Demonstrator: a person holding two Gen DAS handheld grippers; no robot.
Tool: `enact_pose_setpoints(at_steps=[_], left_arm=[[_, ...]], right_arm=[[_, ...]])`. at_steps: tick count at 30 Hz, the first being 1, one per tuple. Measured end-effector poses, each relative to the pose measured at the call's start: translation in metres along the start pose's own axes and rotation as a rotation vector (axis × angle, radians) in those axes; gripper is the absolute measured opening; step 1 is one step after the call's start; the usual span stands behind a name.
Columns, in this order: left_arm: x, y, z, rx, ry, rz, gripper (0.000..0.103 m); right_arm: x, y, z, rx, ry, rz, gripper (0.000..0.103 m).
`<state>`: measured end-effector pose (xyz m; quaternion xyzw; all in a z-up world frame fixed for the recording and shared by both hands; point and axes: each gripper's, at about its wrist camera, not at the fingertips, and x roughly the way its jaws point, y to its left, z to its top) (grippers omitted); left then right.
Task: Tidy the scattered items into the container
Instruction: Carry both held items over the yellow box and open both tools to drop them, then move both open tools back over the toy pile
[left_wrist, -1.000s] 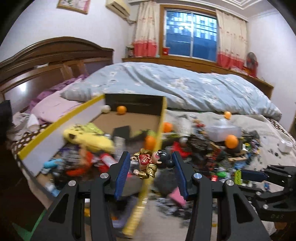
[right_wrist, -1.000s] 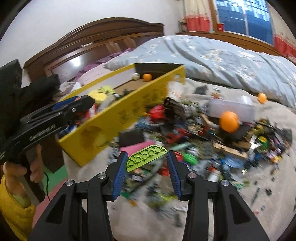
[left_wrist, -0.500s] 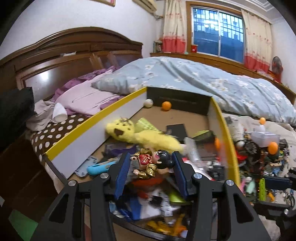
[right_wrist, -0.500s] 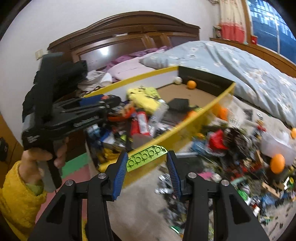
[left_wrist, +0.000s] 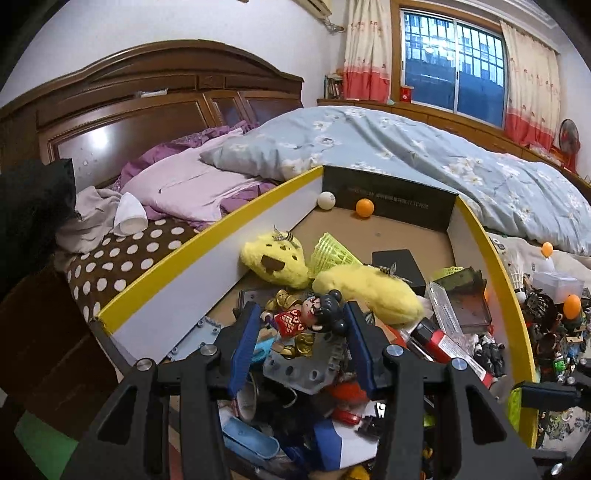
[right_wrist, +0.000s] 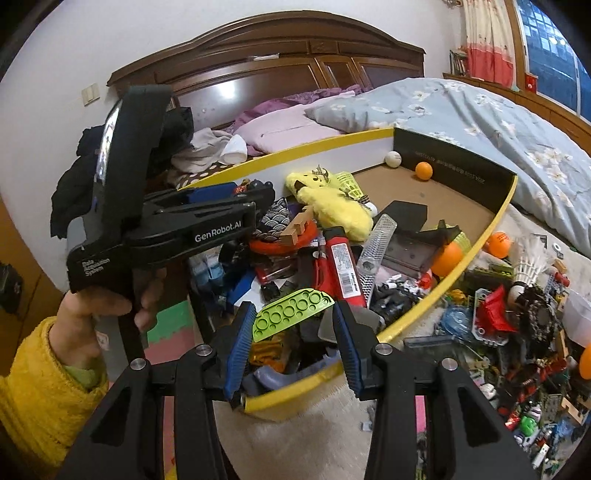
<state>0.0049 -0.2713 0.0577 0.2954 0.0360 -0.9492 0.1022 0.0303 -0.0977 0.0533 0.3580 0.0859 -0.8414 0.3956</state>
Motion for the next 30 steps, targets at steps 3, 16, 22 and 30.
enact_pose_setpoints(at_steps=[3, 16, 22, 30], left_arm=[[0.004, -0.002, 0.003, 0.018, 0.002, 0.001, 0.050], [-0.008, -0.023, 0.007, 0.066, -0.008, 0.016, 0.071], [-0.021, -0.035, 0.006, 0.064, -0.011, -0.008, 0.071], [-0.039, -0.071, 0.000, 0.075, -0.009, -0.121, 0.071]], right_arm=[[0.005, -0.001, 0.000, 0.014, 0.000, -0.016, 0.044], [-0.014, -0.009, -0.006, 0.047, -0.039, -0.013, 0.045], [-0.033, -0.017, -0.013, 0.082, -0.071, -0.017, 0.045], [-0.069, -0.041, -0.041, 0.145, -0.089, -0.080, 0.045]])
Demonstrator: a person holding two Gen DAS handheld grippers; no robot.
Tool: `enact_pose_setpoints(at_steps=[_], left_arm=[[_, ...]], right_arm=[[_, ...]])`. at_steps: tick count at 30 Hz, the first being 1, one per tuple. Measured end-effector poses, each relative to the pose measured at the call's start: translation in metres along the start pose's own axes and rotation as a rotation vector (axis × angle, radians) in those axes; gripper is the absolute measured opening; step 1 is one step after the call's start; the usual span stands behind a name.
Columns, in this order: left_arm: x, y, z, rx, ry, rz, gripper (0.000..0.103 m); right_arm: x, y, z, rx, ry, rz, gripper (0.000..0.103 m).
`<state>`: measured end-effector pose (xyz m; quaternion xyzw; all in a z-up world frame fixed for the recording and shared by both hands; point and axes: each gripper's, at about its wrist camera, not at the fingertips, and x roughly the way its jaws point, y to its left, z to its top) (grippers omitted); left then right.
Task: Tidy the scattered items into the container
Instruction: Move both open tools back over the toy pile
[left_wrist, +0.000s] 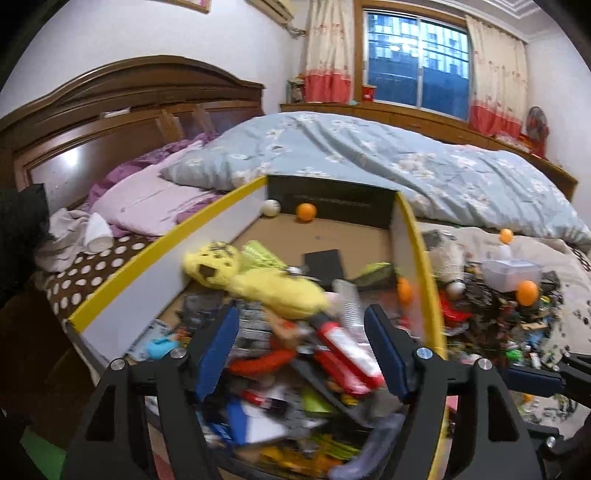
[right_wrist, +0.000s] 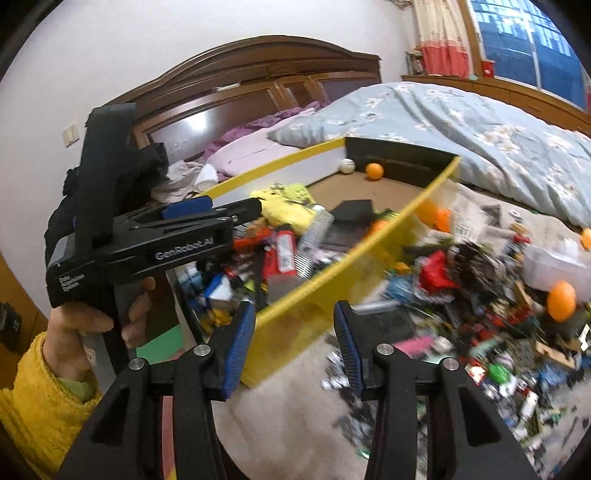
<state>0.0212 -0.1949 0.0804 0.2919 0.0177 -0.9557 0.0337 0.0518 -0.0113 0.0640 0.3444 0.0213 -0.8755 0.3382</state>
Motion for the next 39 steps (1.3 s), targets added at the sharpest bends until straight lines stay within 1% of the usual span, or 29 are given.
enact_pose_setpoints(at_steps=[6, 9, 14, 16, 23, 26, 29, 30, 31, 33, 34, 36, 39], left_arm=[[-0.007, -0.047, -0.006, 0.045, 0.000, -0.099, 0.071], [-0.011, -0.071, -0.011, 0.071, 0.005, -0.148, 0.071], [-0.017, -0.109, -0.019, 0.100, 0.020, -0.230, 0.071], [-0.019, -0.125, -0.025, 0.112, 0.027, -0.259, 0.071], [-0.010, -0.184, -0.054, 0.136, 0.101, -0.387, 0.071], [-0.004, -0.209, -0.062, 0.165, 0.116, -0.403, 0.071], [0.006, -0.229, -0.068, 0.194, 0.118, -0.399, 0.071], [0.011, -0.235, -0.071, 0.205, 0.122, -0.400, 0.068], [0.015, -0.239, -0.072, 0.215, 0.127, -0.400, 0.059], [0.025, -0.247, -0.075, 0.239, 0.143, -0.398, 0.049], [0.030, -0.250, -0.076, 0.246, 0.150, -0.391, 0.047], [0.039, -0.252, -0.077, 0.247, 0.160, -0.369, 0.045], [0.052, -0.252, -0.078, 0.243, 0.171, -0.339, 0.044]], right_arm=[[-0.029, -0.038, -0.025, 0.054, 0.003, -0.094, 0.045], [-0.047, -0.062, -0.044, 0.085, 0.006, -0.163, 0.045], [-0.073, -0.105, -0.080, 0.190, 0.018, -0.263, 0.045], [-0.084, -0.124, -0.095, 0.232, 0.028, -0.317, 0.045], [-0.113, -0.169, -0.132, 0.338, 0.023, -0.427, 0.045], [-0.121, -0.180, -0.138, 0.367, 0.010, -0.437, 0.045], [-0.125, -0.189, -0.143, 0.383, 0.000, -0.446, 0.045], [-0.124, -0.189, -0.143, 0.385, -0.002, -0.448, 0.045], [-0.125, -0.190, -0.145, 0.386, -0.005, -0.448, 0.045], [-0.125, -0.191, -0.148, 0.390, -0.008, -0.447, 0.045], [-0.124, -0.192, -0.149, 0.392, -0.008, -0.445, 0.045], [-0.123, -0.193, -0.152, 0.396, -0.006, -0.444, 0.045], [-0.122, -0.197, -0.155, 0.406, -0.007, -0.440, 0.045]])
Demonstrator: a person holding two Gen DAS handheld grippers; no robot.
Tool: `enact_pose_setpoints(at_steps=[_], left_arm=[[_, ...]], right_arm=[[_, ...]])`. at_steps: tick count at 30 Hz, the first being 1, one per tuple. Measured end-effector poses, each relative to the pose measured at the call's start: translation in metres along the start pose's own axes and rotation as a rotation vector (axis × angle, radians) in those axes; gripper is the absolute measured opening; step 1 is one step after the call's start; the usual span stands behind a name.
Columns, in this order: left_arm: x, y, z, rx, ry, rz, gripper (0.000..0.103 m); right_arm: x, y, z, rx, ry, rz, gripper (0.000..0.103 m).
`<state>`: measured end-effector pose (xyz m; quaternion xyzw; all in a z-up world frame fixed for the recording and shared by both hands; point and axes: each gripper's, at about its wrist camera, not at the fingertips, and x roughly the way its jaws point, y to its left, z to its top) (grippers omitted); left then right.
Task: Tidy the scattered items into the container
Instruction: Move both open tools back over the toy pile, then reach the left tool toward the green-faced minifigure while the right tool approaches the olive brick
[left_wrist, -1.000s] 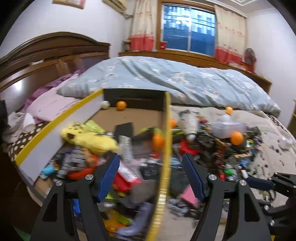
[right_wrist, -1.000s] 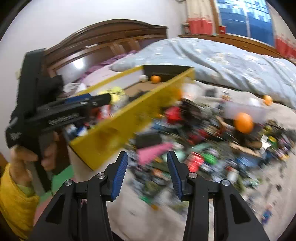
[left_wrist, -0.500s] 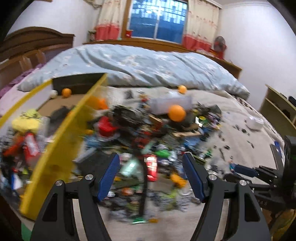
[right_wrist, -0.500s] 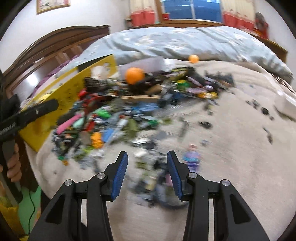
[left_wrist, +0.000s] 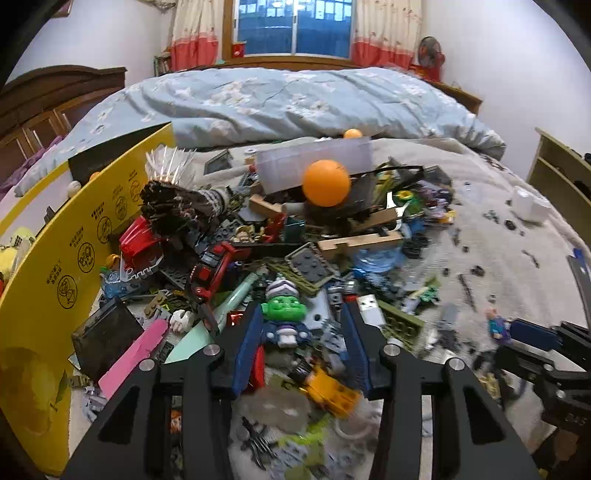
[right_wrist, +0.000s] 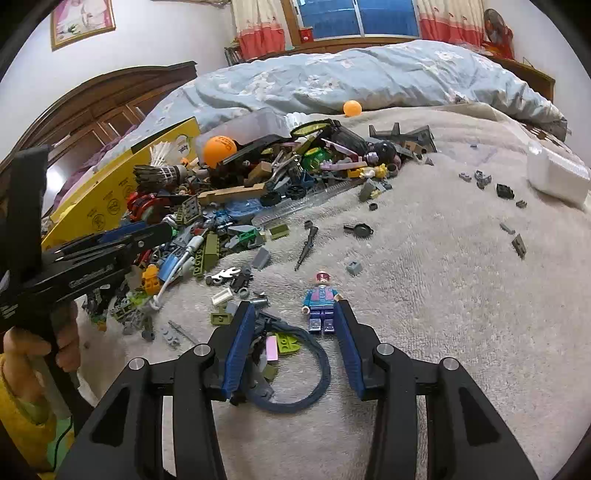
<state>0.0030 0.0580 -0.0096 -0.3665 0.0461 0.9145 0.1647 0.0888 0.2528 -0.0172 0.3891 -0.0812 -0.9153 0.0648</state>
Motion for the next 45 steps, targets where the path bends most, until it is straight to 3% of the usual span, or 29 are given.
enact_pose_setpoints(at_steps=[8, 9, 10, 20, 22, 26, 28, 36, 45], left_arm=[[0.021, 0.005, 0.000, -0.013, 0.005, 0.011, 0.043], [0.021, 0.007, 0.000, -0.019, 0.004, 0.016, 0.032], [0.020, 0.007, -0.001, -0.019, 0.006, 0.026, 0.029], [-0.008, 0.014, -0.018, -0.064, -0.007, -0.039, 0.029], [-0.012, 0.015, -0.019, -0.068, -0.014, -0.044, 0.029], [-0.018, 0.017, -0.020, -0.080, -0.023, -0.054, 0.029], [-0.020, 0.018, -0.020, -0.088, -0.025, -0.064, 0.029], [-0.034, 0.004, -0.016, -0.068, -0.048, -0.135, 0.029], [-0.027, -0.047, -0.008, 0.001, -0.025, -0.271, 0.029]], right_arm=[[0.004, 0.000, 0.005, 0.003, -0.004, 0.009, 0.045], [0.005, 0.002, 0.006, 0.000, -0.004, 0.010, 0.045], [0.005, 0.003, 0.007, -0.004, -0.004, 0.012, 0.045], [0.027, 0.041, 0.030, -0.072, 0.001, 0.139, 0.044], [0.042, 0.048, 0.034, -0.085, 0.025, 0.122, 0.036], [0.060, 0.050, 0.037, -0.083, 0.050, 0.097, 0.030], [0.062, 0.050, 0.038, -0.077, 0.052, 0.106, 0.014], [0.022, 0.026, 0.034, -0.064, 0.025, 0.107, 0.014], [-0.015, -0.034, 0.018, -0.037, 0.035, -0.004, 0.014]])
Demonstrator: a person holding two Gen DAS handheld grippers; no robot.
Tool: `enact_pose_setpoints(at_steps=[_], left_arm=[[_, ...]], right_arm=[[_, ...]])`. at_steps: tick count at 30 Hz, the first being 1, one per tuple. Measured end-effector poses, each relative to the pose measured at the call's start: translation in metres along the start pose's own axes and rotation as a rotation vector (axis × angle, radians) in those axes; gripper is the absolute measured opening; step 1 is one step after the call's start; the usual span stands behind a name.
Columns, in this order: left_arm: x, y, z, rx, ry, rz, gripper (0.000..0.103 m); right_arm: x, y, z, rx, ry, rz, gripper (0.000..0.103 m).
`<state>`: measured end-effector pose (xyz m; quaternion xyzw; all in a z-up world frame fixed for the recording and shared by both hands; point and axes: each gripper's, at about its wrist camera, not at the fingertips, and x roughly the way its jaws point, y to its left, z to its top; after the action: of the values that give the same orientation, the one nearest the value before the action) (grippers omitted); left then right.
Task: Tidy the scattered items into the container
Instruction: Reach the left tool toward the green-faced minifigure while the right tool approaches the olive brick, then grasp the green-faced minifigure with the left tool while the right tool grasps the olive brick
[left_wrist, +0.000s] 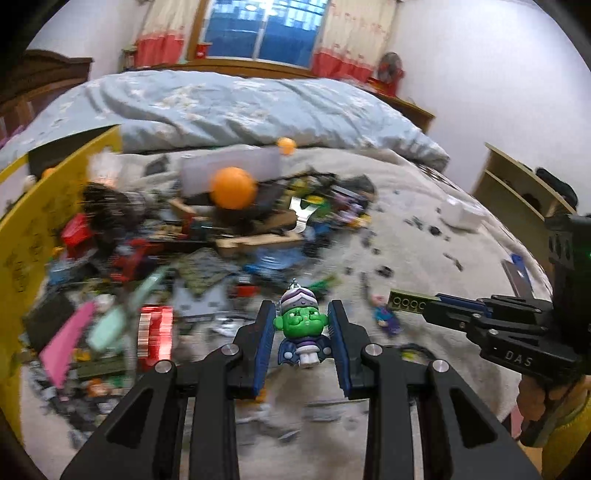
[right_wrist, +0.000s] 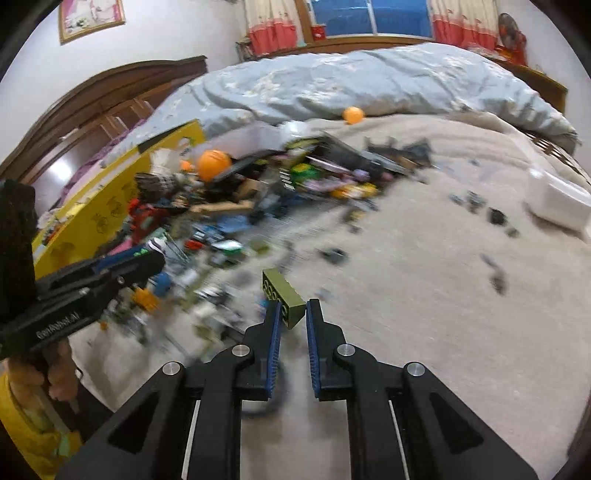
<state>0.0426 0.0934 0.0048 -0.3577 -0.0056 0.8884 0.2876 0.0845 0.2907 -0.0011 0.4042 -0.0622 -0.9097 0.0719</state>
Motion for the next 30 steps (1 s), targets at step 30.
enact_pose_setpoints(at_steps=[30], left_arm=[[0.045, -0.031, -0.020, 0.075, 0.033, 0.023, 0.040]], right_arm=[[0.017, -0.014, -0.014, 0.152, -0.092, -0.136, 0.040]])
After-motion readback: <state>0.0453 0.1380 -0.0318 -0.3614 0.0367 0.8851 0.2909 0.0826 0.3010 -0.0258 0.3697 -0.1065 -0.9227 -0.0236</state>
